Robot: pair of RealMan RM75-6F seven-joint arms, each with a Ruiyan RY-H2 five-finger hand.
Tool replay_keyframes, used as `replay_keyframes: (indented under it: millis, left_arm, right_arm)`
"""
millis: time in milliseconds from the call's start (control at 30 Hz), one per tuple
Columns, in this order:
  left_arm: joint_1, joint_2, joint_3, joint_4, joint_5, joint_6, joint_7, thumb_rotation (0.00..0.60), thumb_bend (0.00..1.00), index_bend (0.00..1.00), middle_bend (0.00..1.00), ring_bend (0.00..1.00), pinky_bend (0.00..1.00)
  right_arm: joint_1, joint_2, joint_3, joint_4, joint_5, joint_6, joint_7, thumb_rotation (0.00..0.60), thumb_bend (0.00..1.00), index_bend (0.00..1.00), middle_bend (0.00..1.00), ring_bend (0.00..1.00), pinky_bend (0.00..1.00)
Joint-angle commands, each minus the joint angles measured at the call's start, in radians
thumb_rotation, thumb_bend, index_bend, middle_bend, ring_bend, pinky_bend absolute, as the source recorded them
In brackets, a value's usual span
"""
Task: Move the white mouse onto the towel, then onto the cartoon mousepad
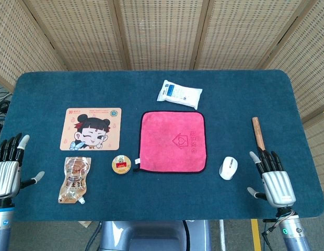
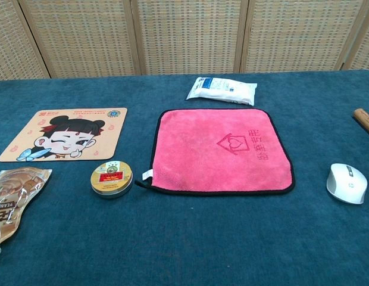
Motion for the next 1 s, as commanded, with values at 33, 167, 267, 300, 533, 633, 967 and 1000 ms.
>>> replay_keyframes:
  millis: [33, 167, 267, 300, 533, 633, 967, 1000]
  left_arm:
    - [0.0, 0.0, 0.0, -0.001, 0.0, 0.0, 0.001, 0.6, 0.0, 0.0, 0.0, 0.0, 0.0]
    - [-0.001, -0.001, 0.0, 0.0, 0.0, -0.002, 0.003, 0.6, 0.0, 0.0, 0.0, 0.0, 0.0]
    - [0.0, -0.002, 0.0, 0.0, 0.0, 0.0, 0.005, 0.6, 0.0, 0.0, 0.0, 0.0, 0.0]
    - [0.0, -0.002, 0.0, -0.001, 0.001, 0.001, 0.005, 0.6, 0.0, 0.0, 0.0, 0.0, 0.0]
    - [-0.001, 0.0, -0.003, -0.002, 0.001, 0.0, 0.0, 0.6, 0.0, 0.0, 0.0, 0.0, 0.0]
    - [-0.001, 0.0, -0.002, -0.001, 0.0, -0.003, 0.0, 0.6, 0.0, 0.0, 0.0, 0.0, 0.0]
    - [-0.003, 0.0, -0.005, -0.003, -0.007, -0.007, 0.001, 0.6, 0.0, 0.0, 0.0, 0.0, 0.0]
    - [-0.003, 0.0, -0.005, -0.004, -0.008, -0.007, -0.001, 0.6, 0.0, 0.0, 0.0, 0.0, 0.0]
  right_arm:
    - [0.0, 0.0, 0.0, -0.001, -0.001, 0.001, -0.001, 0.6, 0.05, 0.0, 0.0, 0.0, 0.0]
    - [0.0, -0.001, -0.001, 0.001, 0.0, -0.003, -0.001, 0.6, 0.05, 0.0, 0.0, 0.0, 0.0]
    - [0.0, -0.001, -0.001, 0.003, 0.003, -0.005, -0.001, 0.6, 0.05, 0.0, 0.0, 0.0, 0.0]
    - [0.001, -0.001, -0.001, 0.002, 0.002, -0.005, 0.0, 0.6, 0.05, 0.0, 0.0, 0.0, 0.0]
    - [0.0, -0.001, -0.001, 0.002, 0.001, -0.004, -0.001, 0.6, 0.05, 0.0, 0.0, 0.0, 0.0]
    - [0.0, -0.002, -0.001, 0.003, 0.001, -0.005, -0.003, 0.6, 0.05, 0.0, 0.0, 0.0, 0.0]
    - [0.008, -0.011, 0.0, 0.017, 0.012, -0.025, -0.007, 0.6, 0.05, 0.0, 0.0, 0.0, 0.0]
    - [0.009, -0.013, 0.0, 0.019, 0.011, -0.027, -0.009, 0.6, 0.05, 0.0, 0.0, 0.0, 0.0]
